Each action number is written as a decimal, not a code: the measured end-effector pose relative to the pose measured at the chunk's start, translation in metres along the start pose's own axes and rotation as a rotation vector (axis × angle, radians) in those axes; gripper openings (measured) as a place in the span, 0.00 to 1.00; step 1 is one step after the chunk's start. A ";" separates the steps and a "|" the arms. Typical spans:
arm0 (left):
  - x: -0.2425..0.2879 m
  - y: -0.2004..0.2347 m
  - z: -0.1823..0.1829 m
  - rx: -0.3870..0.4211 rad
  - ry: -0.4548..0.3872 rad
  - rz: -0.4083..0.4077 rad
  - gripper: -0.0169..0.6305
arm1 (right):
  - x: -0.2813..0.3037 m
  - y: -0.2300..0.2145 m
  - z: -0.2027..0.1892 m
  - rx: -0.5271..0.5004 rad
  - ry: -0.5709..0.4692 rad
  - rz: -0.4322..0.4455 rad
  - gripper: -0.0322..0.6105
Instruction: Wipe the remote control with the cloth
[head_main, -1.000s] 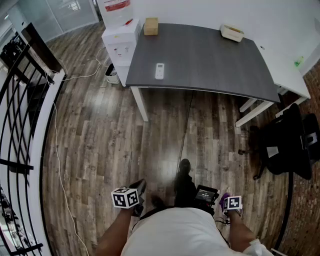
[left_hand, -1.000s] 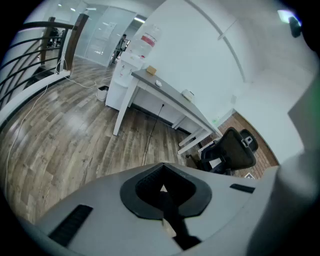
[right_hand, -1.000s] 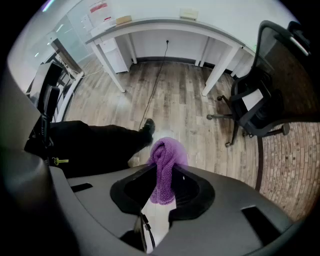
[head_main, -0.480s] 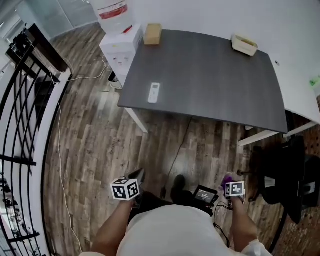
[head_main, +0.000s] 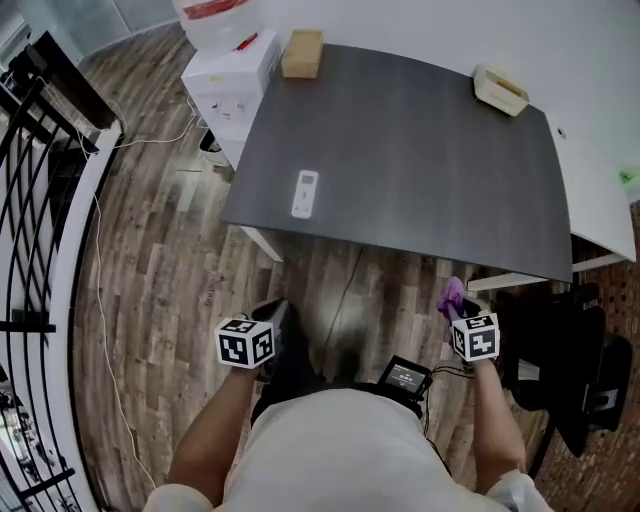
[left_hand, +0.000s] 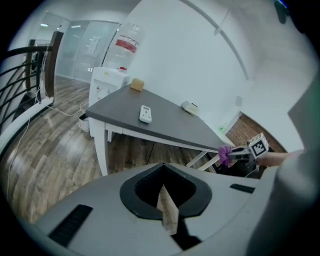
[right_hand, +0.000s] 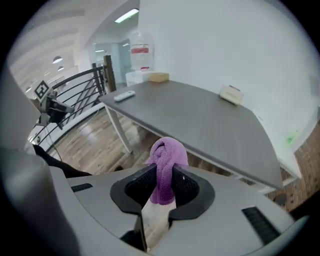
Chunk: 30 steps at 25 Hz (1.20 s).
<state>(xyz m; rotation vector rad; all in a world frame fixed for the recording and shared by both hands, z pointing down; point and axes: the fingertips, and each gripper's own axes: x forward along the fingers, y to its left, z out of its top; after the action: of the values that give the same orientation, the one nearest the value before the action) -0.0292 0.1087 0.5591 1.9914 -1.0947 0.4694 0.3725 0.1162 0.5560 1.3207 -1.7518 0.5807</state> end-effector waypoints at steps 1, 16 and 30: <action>0.006 0.006 0.013 0.025 -0.004 -0.002 0.03 | 0.003 0.008 0.028 -0.030 -0.025 0.008 0.19; 0.102 0.038 0.127 0.441 0.044 -0.039 0.38 | 0.101 0.145 0.286 -0.675 -0.072 0.051 0.19; 0.155 0.049 0.125 0.628 0.175 0.116 0.36 | 0.210 0.218 0.351 -1.081 0.031 0.218 0.19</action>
<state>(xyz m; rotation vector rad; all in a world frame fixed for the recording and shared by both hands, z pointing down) 0.0104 -0.0873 0.6046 2.3598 -1.0339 1.1394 0.0293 -0.1946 0.5697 0.3605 -1.7579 -0.2535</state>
